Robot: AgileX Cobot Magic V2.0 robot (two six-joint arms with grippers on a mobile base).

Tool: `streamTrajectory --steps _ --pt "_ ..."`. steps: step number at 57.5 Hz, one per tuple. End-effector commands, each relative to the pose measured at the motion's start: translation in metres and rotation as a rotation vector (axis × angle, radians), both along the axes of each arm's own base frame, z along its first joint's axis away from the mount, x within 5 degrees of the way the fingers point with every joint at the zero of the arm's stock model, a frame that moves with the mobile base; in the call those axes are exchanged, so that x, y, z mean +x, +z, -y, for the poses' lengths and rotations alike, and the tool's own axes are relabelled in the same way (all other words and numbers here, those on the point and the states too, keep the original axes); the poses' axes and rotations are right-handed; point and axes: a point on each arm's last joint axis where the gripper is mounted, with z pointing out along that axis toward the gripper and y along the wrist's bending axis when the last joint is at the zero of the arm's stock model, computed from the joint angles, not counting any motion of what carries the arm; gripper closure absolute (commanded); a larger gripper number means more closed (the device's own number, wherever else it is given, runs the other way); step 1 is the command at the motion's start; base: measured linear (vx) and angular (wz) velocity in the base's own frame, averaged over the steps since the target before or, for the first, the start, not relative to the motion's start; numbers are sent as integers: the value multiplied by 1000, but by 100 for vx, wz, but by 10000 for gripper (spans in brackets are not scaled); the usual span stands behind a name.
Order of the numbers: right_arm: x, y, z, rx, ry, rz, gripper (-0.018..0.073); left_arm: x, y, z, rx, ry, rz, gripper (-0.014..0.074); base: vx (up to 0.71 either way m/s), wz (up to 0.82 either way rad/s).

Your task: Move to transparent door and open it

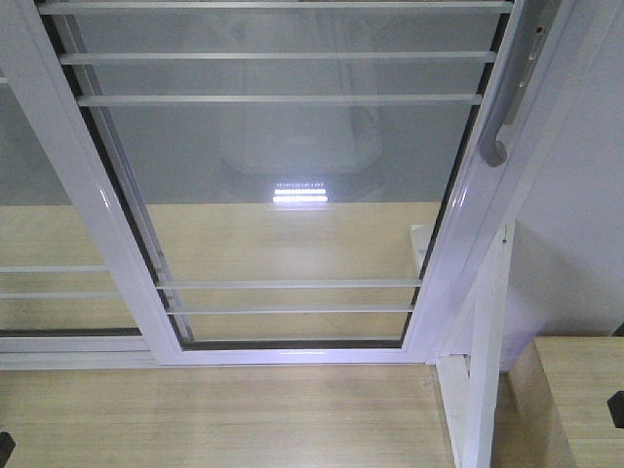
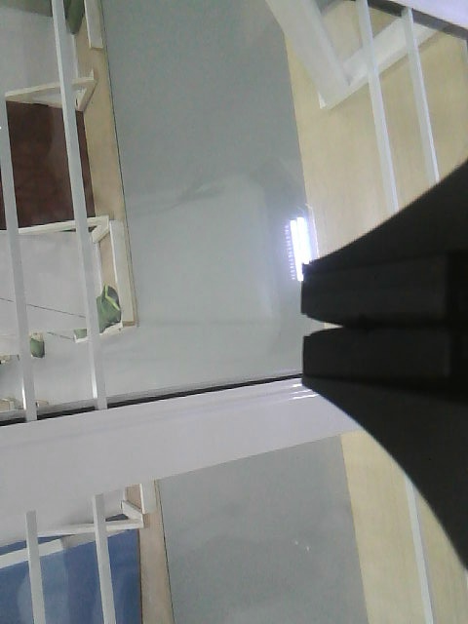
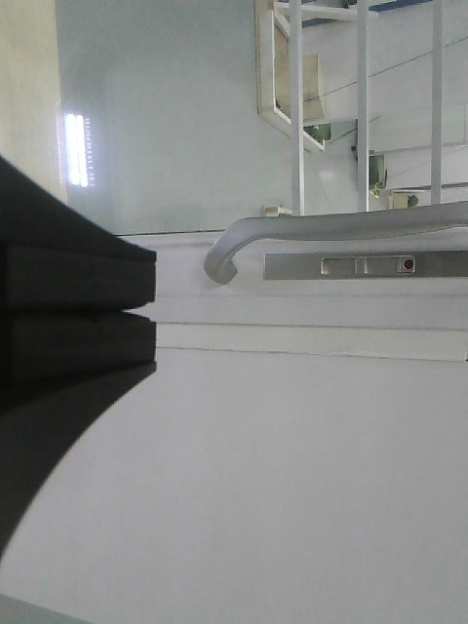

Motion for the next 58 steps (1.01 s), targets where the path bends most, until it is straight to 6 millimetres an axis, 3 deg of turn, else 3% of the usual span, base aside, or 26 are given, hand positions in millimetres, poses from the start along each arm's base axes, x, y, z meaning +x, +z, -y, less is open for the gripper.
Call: streamTrajectory --steps 1,33,41,49,58 --pt "2 3 0 -71 2 47 564 1 -2 1 -19 -5 60 602 0 0" --pt "1 11 -2 -127 12 138 564 0 20 1 8 -17 305 602 0 0" --pt "0 17 -2 -70 15 191 564 -2 33 1 -102 -20 417 602 0 0" --pt "-5 49 -2 -68 8 244 564 -7 47 1 -185 -38 551 600 0 0" --pt "-19 99 -1 -77 -13 270 564 -12 78 0 -204 -35 525 599 0 0"
